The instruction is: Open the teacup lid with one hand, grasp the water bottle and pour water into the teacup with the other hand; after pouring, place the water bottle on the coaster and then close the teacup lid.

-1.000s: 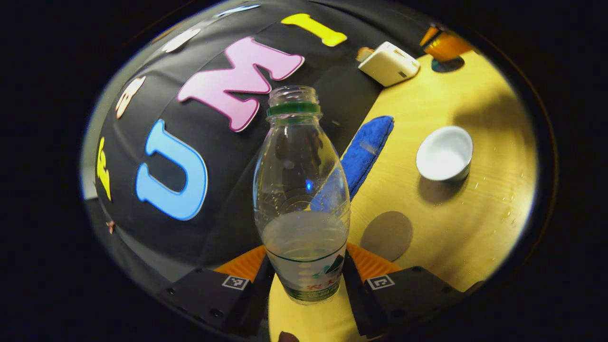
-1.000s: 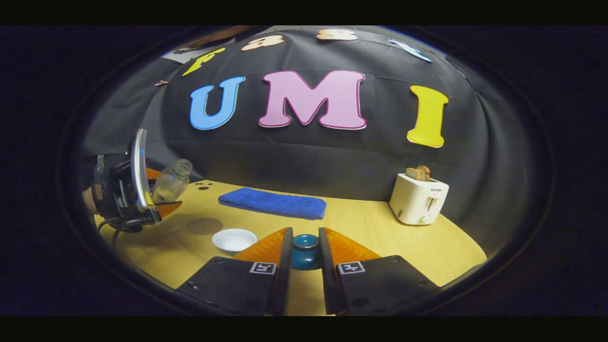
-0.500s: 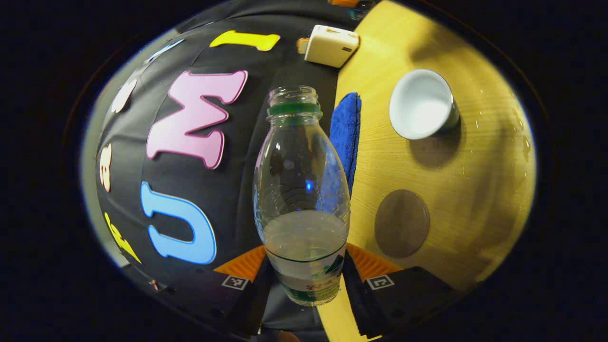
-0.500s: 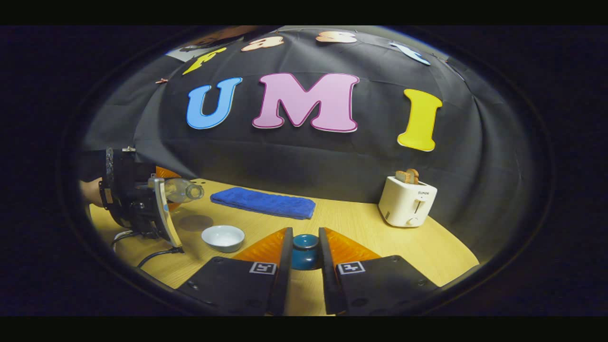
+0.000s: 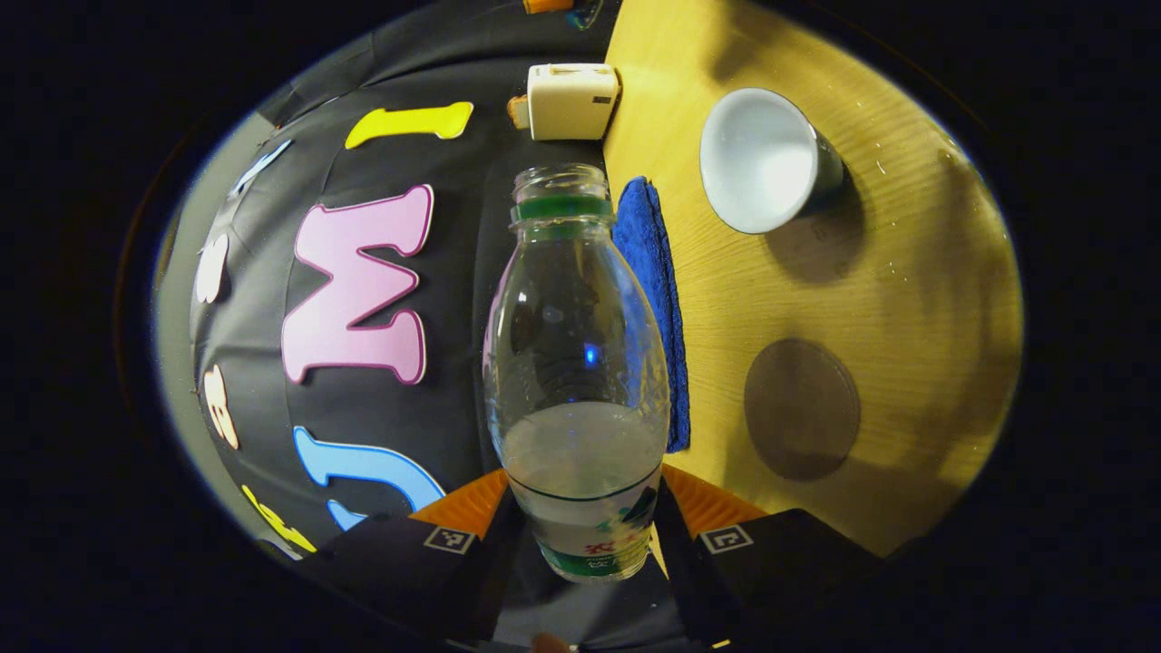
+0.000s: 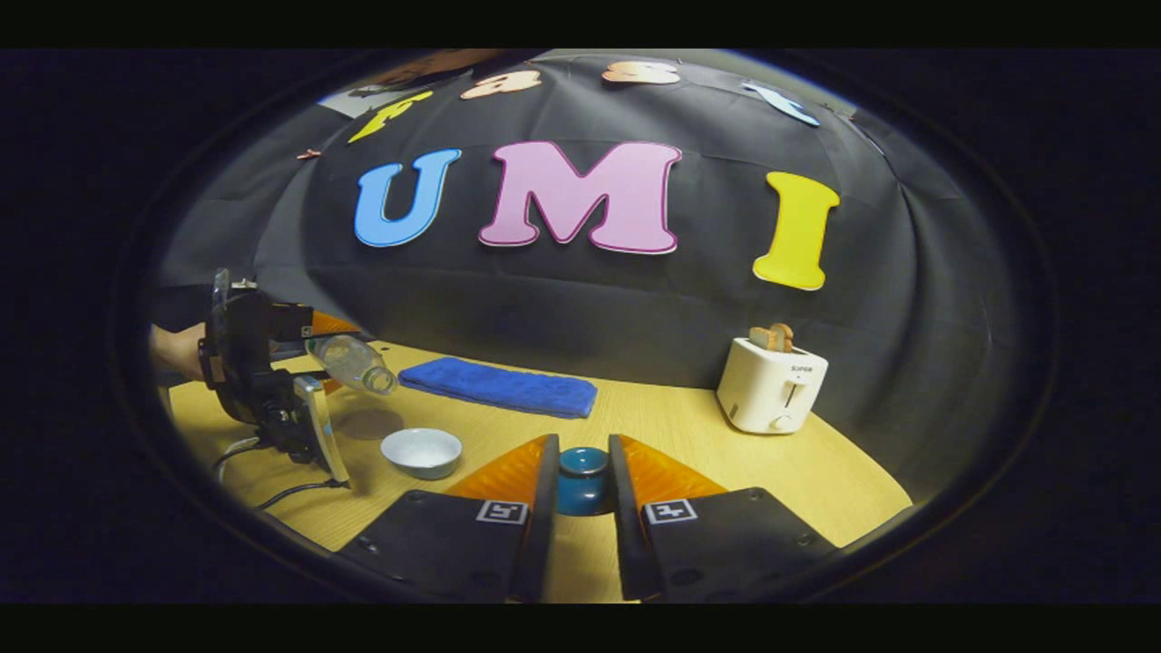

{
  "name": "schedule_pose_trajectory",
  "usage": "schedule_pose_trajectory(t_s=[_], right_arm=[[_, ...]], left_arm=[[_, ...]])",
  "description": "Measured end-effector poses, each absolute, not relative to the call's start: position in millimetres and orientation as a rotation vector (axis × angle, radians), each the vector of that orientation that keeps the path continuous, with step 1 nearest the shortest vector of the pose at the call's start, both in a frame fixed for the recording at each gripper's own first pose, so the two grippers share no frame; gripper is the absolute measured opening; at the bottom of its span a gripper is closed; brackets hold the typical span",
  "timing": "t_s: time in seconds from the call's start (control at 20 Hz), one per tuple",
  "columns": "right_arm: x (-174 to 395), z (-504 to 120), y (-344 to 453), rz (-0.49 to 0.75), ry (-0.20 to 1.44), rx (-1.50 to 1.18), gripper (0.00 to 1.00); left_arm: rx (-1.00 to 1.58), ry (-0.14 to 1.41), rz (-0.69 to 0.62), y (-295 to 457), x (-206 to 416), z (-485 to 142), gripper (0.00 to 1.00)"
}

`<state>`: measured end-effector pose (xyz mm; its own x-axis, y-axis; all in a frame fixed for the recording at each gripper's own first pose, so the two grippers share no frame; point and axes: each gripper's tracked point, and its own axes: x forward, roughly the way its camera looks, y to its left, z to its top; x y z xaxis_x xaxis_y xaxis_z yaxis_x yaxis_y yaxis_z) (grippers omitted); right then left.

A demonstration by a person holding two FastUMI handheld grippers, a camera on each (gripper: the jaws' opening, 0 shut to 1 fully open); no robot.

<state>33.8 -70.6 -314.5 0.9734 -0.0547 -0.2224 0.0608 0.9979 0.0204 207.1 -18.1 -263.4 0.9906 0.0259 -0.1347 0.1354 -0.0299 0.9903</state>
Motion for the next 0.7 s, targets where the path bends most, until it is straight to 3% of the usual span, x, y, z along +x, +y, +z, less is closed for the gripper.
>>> schedule_pose_trajectory(t_s=[0.1,0.2,0.35,0.45,0.55,0.7], right_arm=[[34,-315,-71,-0.060,0.224,0.022,0.27],[33,-314,-73,-0.063,0.220,0.026,0.27],[32,-314,-73,-0.067,0.219,0.028,0.36],[32,-314,-71,-0.064,0.219,0.027,0.27],[31,-314,-70,-0.061,0.220,0.023,0.36],[31,-313,-71,-0.064,0.219,0.024,0.32]], left_arm=[[1.629,0.117,-0.098,-21,210,-262,0.74],[1.659,0.103,-0.103,-22,213,-263,0.74],[1.692,0.079,-0.100,-22,218,-260,0.74],[1.700,0.073,-0.103,-23,220,-261,0.75],[1.707,0.073,-0.107,-24,221,-263,0.74],[1.721,0.068,-0.101,-22,222,-262,0.75]])
